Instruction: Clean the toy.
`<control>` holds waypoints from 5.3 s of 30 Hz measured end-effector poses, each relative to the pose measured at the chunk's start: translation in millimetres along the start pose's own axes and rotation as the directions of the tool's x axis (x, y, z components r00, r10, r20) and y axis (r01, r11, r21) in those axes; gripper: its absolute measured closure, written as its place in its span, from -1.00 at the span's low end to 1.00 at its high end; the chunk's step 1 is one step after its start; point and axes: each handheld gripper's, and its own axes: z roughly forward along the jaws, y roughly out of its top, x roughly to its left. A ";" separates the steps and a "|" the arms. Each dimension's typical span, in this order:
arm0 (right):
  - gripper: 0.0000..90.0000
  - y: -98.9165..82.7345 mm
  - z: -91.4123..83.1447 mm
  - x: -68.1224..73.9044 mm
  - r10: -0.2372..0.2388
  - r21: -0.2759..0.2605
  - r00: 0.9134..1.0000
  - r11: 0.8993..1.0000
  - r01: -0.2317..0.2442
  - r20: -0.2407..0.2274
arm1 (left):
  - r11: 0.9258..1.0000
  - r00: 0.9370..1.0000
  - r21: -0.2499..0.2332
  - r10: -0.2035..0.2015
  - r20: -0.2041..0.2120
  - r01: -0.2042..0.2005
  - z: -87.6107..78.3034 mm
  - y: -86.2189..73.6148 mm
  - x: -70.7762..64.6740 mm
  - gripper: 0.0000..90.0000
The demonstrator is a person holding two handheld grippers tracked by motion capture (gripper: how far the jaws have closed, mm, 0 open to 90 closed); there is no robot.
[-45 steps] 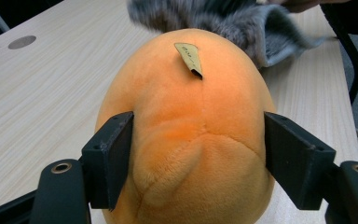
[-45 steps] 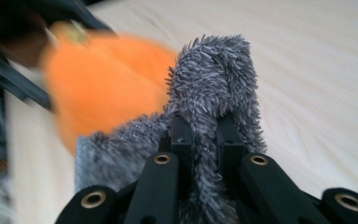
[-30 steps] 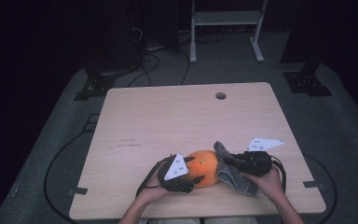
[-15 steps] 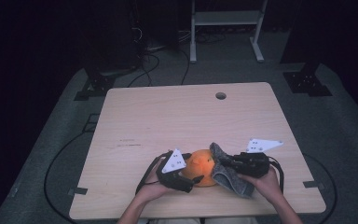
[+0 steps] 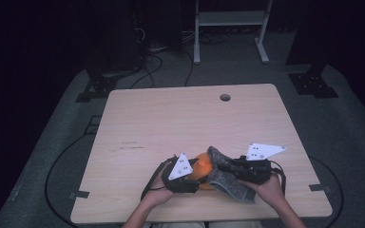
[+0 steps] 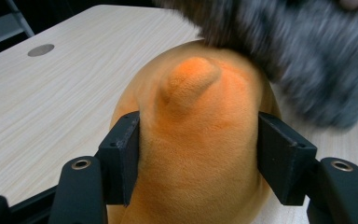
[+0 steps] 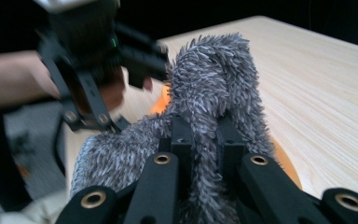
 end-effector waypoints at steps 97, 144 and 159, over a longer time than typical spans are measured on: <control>0.79 -8.1 -16.8 -15.9 0.095 -0.079 0.995 0.992 -0.093 0.021 | 0.980 0.969 0.002 -0.197 0.146 0.199 -5.0 2.0 26.1 -0.76; 0.79 -8.9 -18.8 -17.7 0.118 -0.045 0.992 0.992 -0.120 -0.049 | 0.999 0.988 -0.022 -0.041 0.150 0.045 -2.2 2.8 1.4 -0.60; 0.79 -12.8 -35.9 -30.2 0.152 -0.110 0.988 0.983 -0.150 0.013 | 0.997 0.998 -0.060 0.055 0.035 -0.053 -6.6 3.4 -1.4 -0.10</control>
